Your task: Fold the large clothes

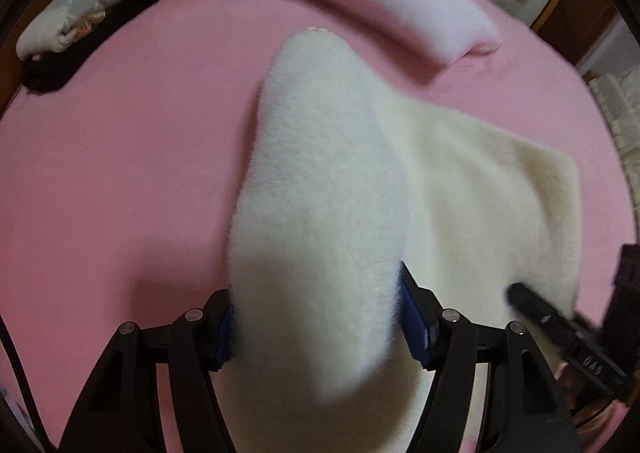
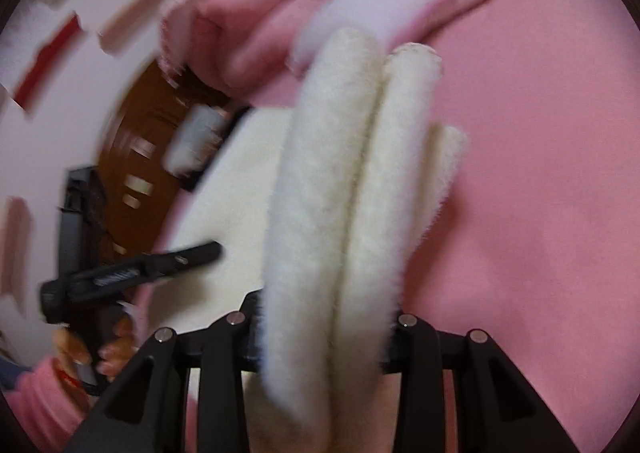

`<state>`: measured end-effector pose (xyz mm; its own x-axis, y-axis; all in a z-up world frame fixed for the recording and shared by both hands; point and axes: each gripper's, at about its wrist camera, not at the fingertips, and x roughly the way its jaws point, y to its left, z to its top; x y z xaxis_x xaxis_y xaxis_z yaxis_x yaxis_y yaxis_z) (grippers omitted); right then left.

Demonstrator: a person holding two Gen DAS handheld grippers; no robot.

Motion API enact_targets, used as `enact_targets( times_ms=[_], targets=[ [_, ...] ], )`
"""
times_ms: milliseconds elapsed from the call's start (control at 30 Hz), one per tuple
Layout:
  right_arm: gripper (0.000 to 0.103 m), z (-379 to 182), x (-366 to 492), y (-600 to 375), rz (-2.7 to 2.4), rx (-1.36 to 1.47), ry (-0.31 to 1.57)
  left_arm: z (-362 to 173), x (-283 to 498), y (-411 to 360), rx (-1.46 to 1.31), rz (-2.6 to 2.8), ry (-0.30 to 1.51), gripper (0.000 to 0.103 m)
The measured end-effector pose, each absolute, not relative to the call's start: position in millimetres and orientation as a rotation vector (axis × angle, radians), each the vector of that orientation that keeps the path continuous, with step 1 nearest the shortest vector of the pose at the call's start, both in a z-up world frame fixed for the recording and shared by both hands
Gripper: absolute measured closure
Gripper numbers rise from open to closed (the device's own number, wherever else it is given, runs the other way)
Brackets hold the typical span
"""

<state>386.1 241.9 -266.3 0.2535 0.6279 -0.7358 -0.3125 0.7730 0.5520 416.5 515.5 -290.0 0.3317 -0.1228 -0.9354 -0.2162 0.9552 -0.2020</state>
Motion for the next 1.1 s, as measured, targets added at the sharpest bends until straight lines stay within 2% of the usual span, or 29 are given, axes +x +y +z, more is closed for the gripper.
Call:
enact_targets(
  times_ms=[33,100,200,233,267,300,333,467,633,833,1000,1100],
  targets=[
    [0.066,-279.7,385.8,241.0,0.608,0.286,1.154,-302.9,413.0,525.5,-0.387,0.067,1.185,0.029],
    [0.064,-294.0,385.9,222.4,0.642,0.399,1.141,-310.4,408.3,532.0,-0.486,0.057,1.119,0.022],
    [0.060,-296.2,383.5,210.8,0.678,0.400,1.143,-308.6,406.8,516.9,-0.456,0.092,1.108,0.015],
    [0.052,-294.2,382.1,210.2,0.683,0.361,1.133,-305.3,401.7,508.2,-0.430,0.109,1.102,0.013],
    [0.045,-292.9,383.0,212.0,0.682,0.333,1.124,-303.8,402.0,499.6,-0.403,0.144,1.095,0.006],
    [0.030,-292.4,382.7,209.9,0.663,0.299,1.117,-306.8,398.7,497.9,-0.396,0.177,1.090,0.000],
    [0.020,-293.9,382.9,208.6,0.648,0.284,1.116,-312.0,391.4,500.7,-0.406,0.206,1.079,0.000],
    [0.018,-307.6,376.5,181.7,0.672,0.413,1.134,-317.4,366.0,491.6,-0.577,0.409,0.945,0.000],
    [0.018,-303.6,351.6,148.0,0.666,0.481,1.098,-297.1,338.6,433.7,-0.336,0.703,0.852,0.000],
    [0.018,-283.7,284.6,65.7,0.521,0.437,1.094,-281.6,309.0,379.7,-0.220,0.839,0.928,0.000],
    [0.017,-270.2,201.1,-7.1,0.419,0.332,1.138,-281.9,237.1,334.1,-0.322,0.830,1.049,0.000],
    [0.014,-266.0,145.5,-49.4,0.357,0.233,1.179,-283.5,177.7,278.0,-0.399,0.799,1.154,0.000]
  ],
)
